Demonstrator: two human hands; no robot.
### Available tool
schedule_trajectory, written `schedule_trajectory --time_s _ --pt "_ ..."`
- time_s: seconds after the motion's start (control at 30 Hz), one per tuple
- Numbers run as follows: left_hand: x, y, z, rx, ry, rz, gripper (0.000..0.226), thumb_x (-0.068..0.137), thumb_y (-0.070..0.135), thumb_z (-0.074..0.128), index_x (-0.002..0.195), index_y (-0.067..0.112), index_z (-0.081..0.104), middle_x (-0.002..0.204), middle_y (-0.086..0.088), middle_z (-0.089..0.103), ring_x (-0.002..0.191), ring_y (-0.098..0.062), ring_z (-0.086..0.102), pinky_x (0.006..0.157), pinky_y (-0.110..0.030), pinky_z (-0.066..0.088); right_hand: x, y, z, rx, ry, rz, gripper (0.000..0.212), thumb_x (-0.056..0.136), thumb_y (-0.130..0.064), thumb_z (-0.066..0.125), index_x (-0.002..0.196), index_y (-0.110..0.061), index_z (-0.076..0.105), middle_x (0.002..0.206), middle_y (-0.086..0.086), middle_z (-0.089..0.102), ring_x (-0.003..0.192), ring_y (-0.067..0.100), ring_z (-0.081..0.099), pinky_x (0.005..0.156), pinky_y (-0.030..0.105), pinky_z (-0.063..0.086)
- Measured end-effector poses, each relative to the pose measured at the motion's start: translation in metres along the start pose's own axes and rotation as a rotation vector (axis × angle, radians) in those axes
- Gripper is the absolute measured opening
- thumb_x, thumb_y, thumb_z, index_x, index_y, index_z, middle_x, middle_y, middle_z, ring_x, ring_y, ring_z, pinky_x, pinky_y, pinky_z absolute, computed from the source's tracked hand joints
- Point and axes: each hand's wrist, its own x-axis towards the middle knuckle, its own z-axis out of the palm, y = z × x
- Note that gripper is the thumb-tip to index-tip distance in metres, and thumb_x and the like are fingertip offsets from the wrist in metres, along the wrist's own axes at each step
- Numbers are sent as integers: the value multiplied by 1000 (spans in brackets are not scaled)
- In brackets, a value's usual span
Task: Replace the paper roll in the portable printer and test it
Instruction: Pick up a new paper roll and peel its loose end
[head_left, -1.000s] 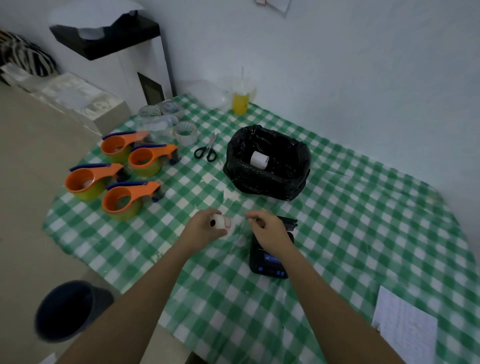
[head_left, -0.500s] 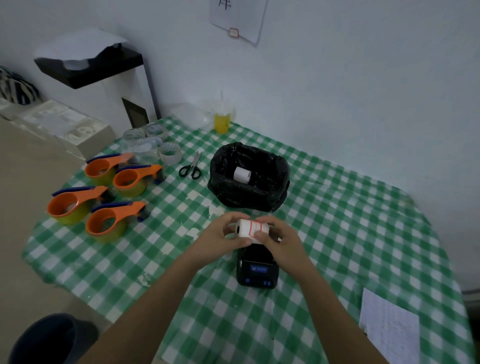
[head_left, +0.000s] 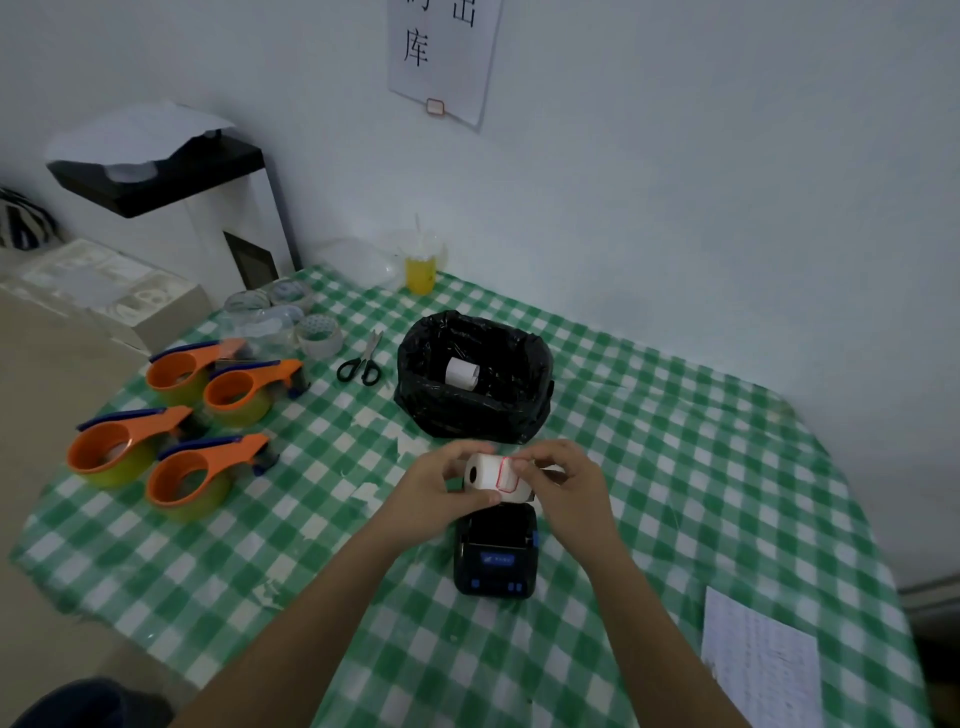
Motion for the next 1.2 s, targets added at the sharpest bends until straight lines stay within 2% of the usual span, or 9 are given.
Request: schedule_trajectory --time_s 0.13,0.3,0.43,0.57,0.67,0.83,0.93,1.07,1.2 --pt "4 -2 2 -73 63 -44 36 74 9 74 95 35 62 99 8 68 94 -8 64 70 -16 54 1 4 1 47 41 -33 28 81 -8 67 71 -33 70 89 0 65 88 22 63 79 47 55" --pt "12 -14 -5 -165 141 -171 39 75 14 74 111 21 61 117 -4 65 103 -20 65 79 -26 54 11 -1 5 223 183 56 22 82 -5 65 74 -25 71 82 -6 72 79 3 64 73 16 51" --pt "24 -23 -17 -194 227 -243 32 76 16 74 102 29 61 118 -4 61 104 -22 62 84 -36 54 63 -2 15 173 234 117 9 82 -13 67 89 -17 71 84 -1 72 79 12 66 72 17 52" --pt "41 -25 -27 -227 280 -253 34 77 14 73 107 22 58 112 -3 60 91 -12 61 69 -20 49 127 -3 33 -39 250 138 16 81 -19 69 95 -15 63 80 1 67 70 16 60 63 23 48" --pt "53 -28 -32 -240 292 -263 38 77 15 73 112 19 58 110 0 59 96 -16 61 71 -20 50 164 5 41 -155 252 149 16 82 -23 68 86 -8 67 76 4 65 68 17 58 58 21 44" --pt "65 -31 -36 -238 283 -257 37 77 16 73 110 22 59 112 -1 59 100 -19 61 72 -21 50 175 10 39 -250 83 225 28 94 -21 49 113 -7 66 81 12 65 62 17 55 64 28 46" --pt "65 -34 -34 -245 226 -251 38 76 15 73 110 23 59 114 -2 60 100 -18 62 73 -20 50 146 6 33 -220 -69 142 31 93 -28 51 118 -14 63 99 0 66 89 11 59 81 22 45" --pt "60 -32 -29 -273 112 -218 38 78 12 72 112 23 59 117 -4 62 106 -21 63 82 -27 53 97 10 18 -119 -349 121 33 88 -28 60 121 -24 61 114 -12 59 108 4 55 82 11 43" --pt "53 -25 -25 -269 -27 -196 45 80 4 67 121 17 55 115 -3 61 109 -23 60 84 -28 53 66 18 12 -65 -468 167 37 83 -25 67 119 -28 61 116 -4 65 105 14 62 87 32 54"
